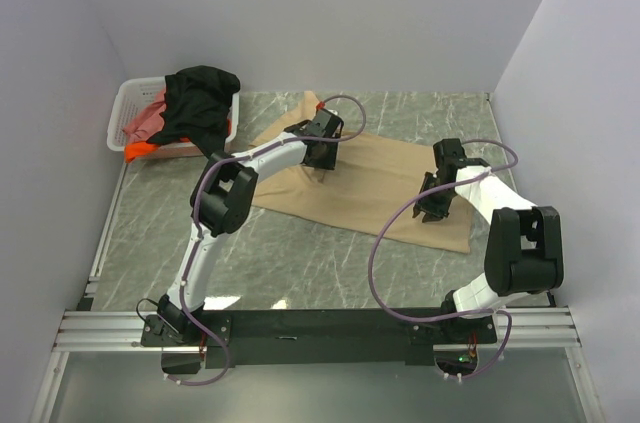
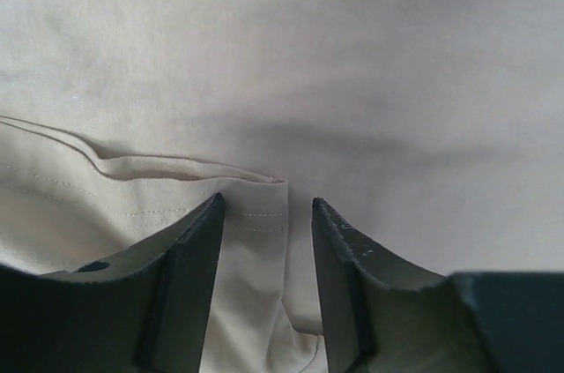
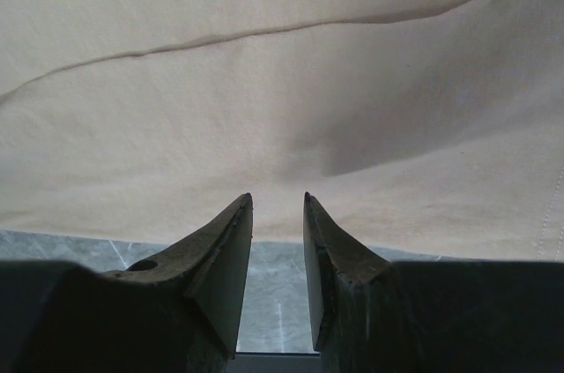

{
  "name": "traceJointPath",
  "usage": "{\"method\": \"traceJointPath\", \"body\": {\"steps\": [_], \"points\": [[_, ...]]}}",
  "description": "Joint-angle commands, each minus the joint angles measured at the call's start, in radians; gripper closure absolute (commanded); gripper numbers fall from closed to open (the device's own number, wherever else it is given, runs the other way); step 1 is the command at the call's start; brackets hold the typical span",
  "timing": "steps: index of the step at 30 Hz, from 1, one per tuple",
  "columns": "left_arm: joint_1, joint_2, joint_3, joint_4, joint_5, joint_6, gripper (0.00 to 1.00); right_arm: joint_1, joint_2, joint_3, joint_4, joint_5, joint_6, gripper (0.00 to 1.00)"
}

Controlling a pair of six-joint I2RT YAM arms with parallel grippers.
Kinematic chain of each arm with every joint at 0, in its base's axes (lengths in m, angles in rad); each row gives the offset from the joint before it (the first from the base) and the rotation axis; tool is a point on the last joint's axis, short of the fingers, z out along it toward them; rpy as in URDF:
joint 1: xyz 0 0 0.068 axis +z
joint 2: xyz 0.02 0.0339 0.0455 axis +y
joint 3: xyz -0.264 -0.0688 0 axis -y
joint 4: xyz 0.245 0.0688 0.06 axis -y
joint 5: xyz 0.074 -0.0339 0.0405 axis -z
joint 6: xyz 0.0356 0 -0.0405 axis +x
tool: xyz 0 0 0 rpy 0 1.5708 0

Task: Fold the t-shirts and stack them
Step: Fold the tshirt

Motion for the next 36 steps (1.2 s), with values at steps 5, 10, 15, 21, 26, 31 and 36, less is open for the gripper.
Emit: {"method": "traceJointPath", "body": {"steps": [5,10,15,21,26,31,36], "points": [[-0.004,0.027,0.044,-0.004,-0.038,0.037,0.59,0.007,-0.040,-0.019,0.021,-0.002,0.005,0.63],[-0.004,0.033,0.045,-0.008,-0.040,0.037,0.66,0.008,-0.043,-0.029,0.026,-0.007,0.006,0.63],[-0.004,0.026,0.044,-0.007,-0.043,0.029,0.77,0.007,-0.041,-0.033,0.024,-0.005,0.003,0.63],[-0.004,-0.038,0.019,0.027,-0.051,0.016,0.85,0.008,-0.044,-0.038,0.027,-0.004,0.005,0.63],[-0.004,-0.086,0.001,0.073,-0.043,0.008,0.88,0.007,-0.044,-0.039,0.024,-0.005,0.005,0.63],[-0.004,-0.105,-0.002,0.100,-0.018,0.003,0.91,0.007,-0.047,-0.038,0.021,-0.004,0.002,0.63],[-0.004,-0.126,-0.024,0.122,-0.012,-0.012,0.91,0.009,-0.049,-0.039,0.018,-0.001,0.000,0.63]]}}
